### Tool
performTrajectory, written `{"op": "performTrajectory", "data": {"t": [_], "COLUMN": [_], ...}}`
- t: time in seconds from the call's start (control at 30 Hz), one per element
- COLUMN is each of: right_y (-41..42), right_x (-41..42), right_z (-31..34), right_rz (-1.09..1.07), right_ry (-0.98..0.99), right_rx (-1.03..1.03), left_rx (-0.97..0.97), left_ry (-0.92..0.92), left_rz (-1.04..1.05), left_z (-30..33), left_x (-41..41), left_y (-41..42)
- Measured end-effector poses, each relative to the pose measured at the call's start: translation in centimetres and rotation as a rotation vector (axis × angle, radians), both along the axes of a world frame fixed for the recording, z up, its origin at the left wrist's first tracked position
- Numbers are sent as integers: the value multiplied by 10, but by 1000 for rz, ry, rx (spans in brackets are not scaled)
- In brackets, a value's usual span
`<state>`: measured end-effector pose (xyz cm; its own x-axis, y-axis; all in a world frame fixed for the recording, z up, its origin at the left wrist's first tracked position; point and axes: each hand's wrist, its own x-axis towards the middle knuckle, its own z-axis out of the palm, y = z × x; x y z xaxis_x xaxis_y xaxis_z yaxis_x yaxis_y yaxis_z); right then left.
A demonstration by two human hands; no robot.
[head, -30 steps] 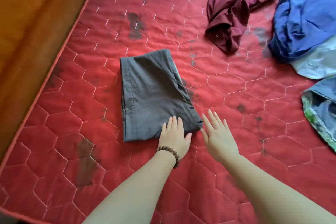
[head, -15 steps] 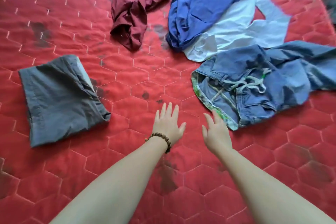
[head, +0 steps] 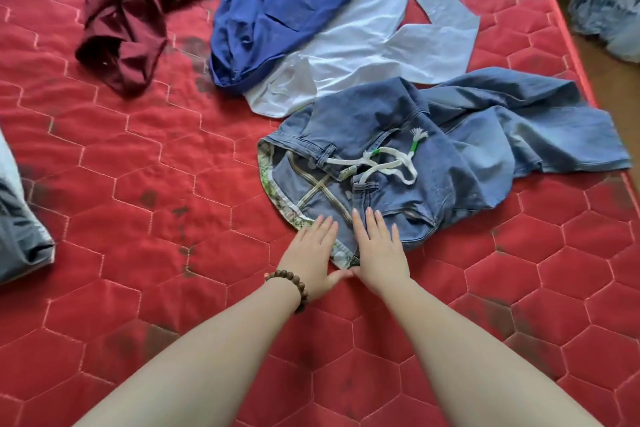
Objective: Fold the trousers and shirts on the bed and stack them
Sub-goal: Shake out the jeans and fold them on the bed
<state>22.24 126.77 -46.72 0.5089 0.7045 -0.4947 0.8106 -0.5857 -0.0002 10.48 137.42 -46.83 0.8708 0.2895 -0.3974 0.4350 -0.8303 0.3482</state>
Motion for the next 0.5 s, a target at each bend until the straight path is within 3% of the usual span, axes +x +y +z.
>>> {"op": "performTrajectory", "data": {"t": [0.13, 0.33, 0.5], "right_y": [-4, -7, -15], "right_x": [7, 1, -59], "right_z": [-11, -2, 1], "right_rz": [-63, -191, -274], "right_ry": [50, 116, 255], "right_rx": [159, 270, 340], "left_rx": [-167, -41, -12], "left_ry": [-19, 16, 67], "left_rz": [1, -53, -90], "left_z": [-13, -21, -20], "left_x": [12, -7, -54], "left_y": [-22, -29, -19]}}
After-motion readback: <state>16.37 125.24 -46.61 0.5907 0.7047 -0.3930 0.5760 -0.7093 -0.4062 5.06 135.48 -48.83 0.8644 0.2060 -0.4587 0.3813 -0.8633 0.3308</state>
